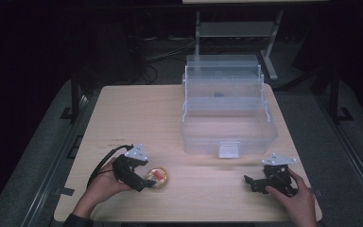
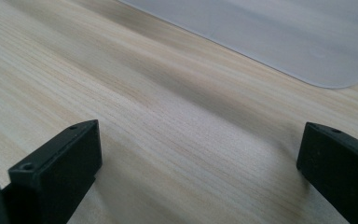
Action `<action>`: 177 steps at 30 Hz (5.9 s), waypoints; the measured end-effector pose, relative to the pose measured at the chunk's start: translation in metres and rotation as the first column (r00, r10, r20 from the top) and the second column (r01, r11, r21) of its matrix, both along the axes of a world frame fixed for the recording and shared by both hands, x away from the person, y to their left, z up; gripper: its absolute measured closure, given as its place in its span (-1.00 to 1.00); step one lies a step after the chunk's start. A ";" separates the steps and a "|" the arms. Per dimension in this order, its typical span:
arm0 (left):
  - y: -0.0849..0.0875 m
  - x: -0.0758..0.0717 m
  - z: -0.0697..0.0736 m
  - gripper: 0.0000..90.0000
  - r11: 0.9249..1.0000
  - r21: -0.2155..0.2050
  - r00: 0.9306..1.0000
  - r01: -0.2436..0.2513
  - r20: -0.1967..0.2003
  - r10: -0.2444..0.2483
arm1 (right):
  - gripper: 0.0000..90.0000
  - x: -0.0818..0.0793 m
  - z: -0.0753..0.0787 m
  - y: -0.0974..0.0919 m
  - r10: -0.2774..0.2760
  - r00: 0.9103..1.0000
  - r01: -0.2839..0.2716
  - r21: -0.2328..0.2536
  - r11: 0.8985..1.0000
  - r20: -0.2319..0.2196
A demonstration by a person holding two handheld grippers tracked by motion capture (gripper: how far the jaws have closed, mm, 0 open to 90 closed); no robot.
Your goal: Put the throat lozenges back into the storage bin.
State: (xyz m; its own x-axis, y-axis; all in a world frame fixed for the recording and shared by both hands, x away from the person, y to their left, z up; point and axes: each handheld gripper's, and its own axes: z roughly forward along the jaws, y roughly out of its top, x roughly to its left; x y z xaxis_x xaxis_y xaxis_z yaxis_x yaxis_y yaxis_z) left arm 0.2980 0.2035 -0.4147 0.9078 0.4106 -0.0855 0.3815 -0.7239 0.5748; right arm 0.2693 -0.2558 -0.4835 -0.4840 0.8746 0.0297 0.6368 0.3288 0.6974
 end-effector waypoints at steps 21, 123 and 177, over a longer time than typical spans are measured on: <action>-0.023 0.008 -0.005 -0.68 0.997 0.065 0.998 0.046 -0.033 -0.044 | -1.00 0.000 0.000 0.000 0.000 1.000 0.000 0.000 1.000 0.000; -0.044 0.018 -0.006 -0.57 0.980 0.185 0.996 0.070 -0.070 -0.058 | -1.00 0.000 0.000 0.000 0.000 1.000 0.000 0.000 1.000 0.000; -0.082 0.042 0.045 -0.57 0.979 0.164 0.993 0.119 -0.022 -0.116 | -1.00 0.000 0.000 0.000 0.001 1.000 -0.001 0.002 1.000 -0.001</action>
State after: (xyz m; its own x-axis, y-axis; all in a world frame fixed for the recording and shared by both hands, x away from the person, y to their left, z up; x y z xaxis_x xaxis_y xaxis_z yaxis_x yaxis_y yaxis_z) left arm 0.3402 0.1220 -0.3698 0.9499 0.3105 -0.0369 0.2945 -0.8487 0.4394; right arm 0.2692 -0.2558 -0.4834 -0.4848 0.8741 0.0314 0.6371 0.3283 0.6974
